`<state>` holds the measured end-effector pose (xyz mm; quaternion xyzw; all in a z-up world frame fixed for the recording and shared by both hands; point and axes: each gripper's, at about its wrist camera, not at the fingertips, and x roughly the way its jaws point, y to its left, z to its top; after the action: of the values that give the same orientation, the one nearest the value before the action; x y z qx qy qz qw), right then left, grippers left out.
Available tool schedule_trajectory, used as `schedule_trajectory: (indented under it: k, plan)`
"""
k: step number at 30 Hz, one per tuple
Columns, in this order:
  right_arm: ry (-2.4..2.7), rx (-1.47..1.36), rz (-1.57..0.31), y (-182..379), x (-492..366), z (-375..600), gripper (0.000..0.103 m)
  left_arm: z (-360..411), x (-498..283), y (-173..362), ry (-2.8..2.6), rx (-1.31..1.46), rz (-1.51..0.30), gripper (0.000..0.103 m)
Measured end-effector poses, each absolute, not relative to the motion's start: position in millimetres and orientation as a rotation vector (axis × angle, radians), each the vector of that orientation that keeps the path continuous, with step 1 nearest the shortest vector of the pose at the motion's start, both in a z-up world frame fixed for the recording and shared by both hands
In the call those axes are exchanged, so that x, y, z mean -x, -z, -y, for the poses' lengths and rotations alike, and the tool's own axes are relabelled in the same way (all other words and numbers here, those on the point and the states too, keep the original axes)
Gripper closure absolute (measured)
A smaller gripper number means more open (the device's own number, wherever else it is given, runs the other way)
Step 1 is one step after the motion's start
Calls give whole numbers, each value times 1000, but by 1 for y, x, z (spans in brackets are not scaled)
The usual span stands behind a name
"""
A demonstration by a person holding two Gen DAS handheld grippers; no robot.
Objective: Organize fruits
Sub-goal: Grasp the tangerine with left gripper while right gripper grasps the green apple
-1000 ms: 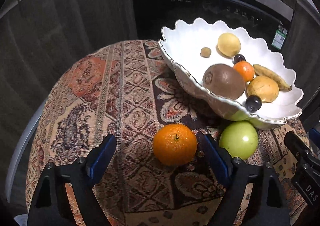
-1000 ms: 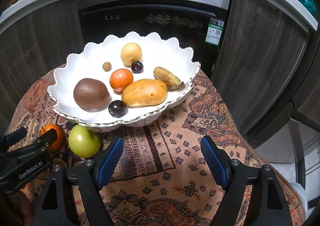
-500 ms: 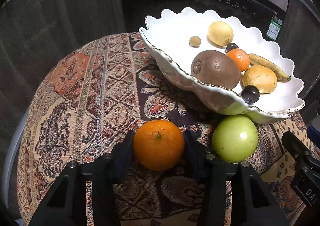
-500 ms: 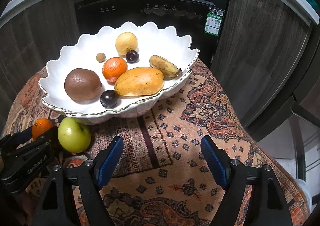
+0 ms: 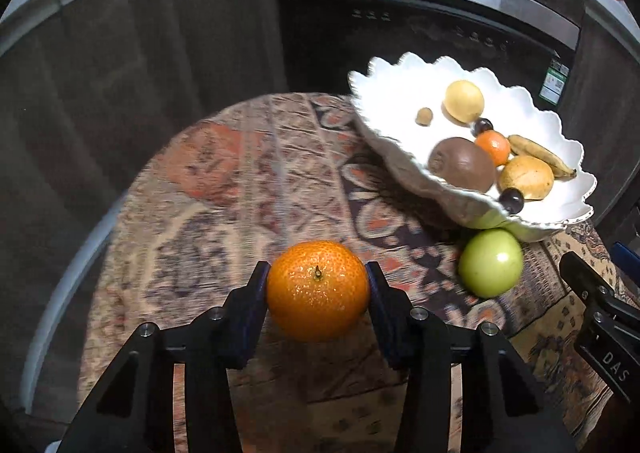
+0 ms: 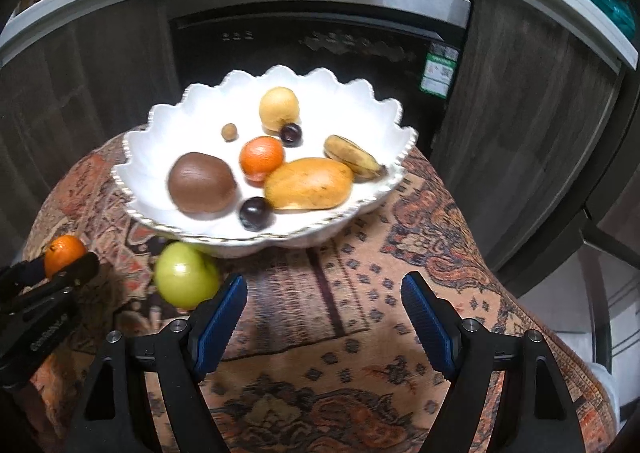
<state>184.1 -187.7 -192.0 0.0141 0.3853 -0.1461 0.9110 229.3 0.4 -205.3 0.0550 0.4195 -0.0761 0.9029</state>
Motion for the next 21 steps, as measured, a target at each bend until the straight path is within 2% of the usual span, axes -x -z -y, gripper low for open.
schedule_trajectory:
  k: [9, 21]
  plan:
    - [241, -34, -797, 201, -192, 142, 23, -58, -224, 205, 36, -63, -828, 57]
    - [319, -100, -823, 227, -215, 124, 23, -92, -231, 210, -23, -16, -791, 57]
